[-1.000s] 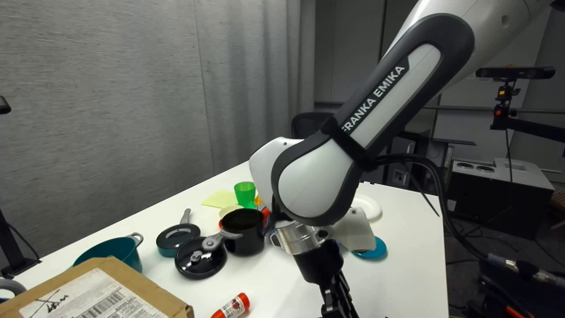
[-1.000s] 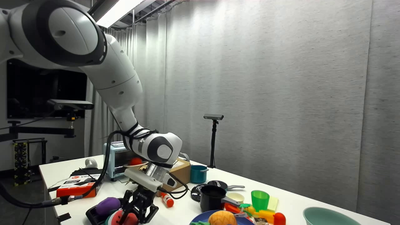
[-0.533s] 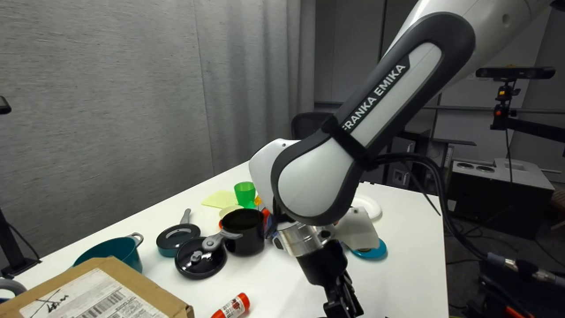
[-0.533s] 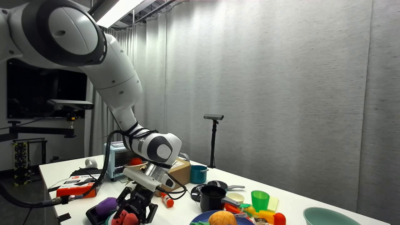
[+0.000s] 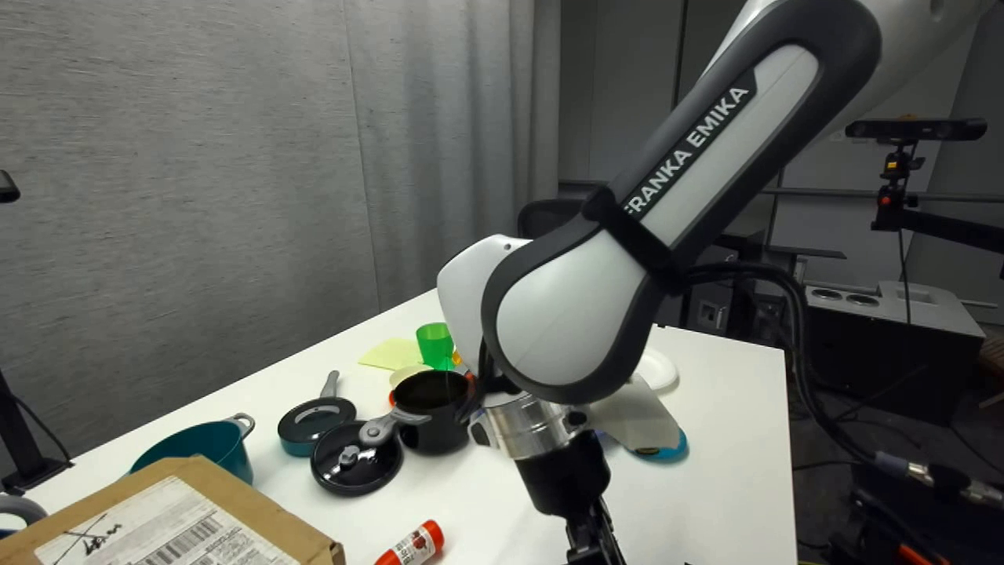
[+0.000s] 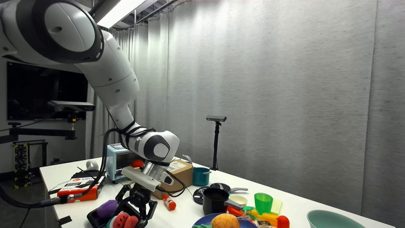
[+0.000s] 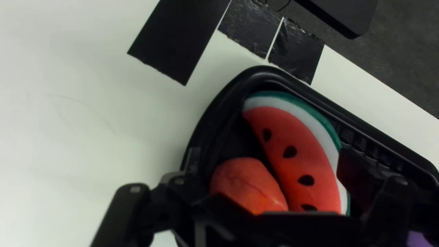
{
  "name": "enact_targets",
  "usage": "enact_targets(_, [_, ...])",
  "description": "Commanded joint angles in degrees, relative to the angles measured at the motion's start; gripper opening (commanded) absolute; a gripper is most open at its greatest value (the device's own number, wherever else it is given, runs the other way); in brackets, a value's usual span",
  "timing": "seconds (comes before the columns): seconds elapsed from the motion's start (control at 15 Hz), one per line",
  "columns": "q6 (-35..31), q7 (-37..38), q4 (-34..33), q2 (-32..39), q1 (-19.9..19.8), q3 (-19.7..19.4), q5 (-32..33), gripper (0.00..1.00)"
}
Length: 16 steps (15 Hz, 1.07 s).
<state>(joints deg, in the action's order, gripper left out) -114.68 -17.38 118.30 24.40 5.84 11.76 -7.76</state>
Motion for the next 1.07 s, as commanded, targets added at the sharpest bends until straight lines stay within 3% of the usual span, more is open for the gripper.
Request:
enact_targets(0.0, [-6.39, -4.53, 3.65, -1.61, -1.03, 1.12, -2.88, 1.00])
enact_targets(0.2, [-6.00, -5.67, 3.98, -1.08, -1.35, 0.99, -3.86, 1.00])
enact_targets(0.27, [-6.73, -6.28, 4.33, -1.13, -1.50, 1.02, -4.03, 0.75])
enact_targets(0.33, [-7.95, -7.14, 4.88, -1.29, -1.63, 1.07, -4.02, 0.74])
enact_targets(0.73, [-12.71, -10.57, 6.87, -1.47, -1.99, 1.80, -6.13, 0.27])
enact_targets(1.0, [-13.86, -11.16, 7.25, -1.61, -1.93, 2.12, -6.17, 0.00])
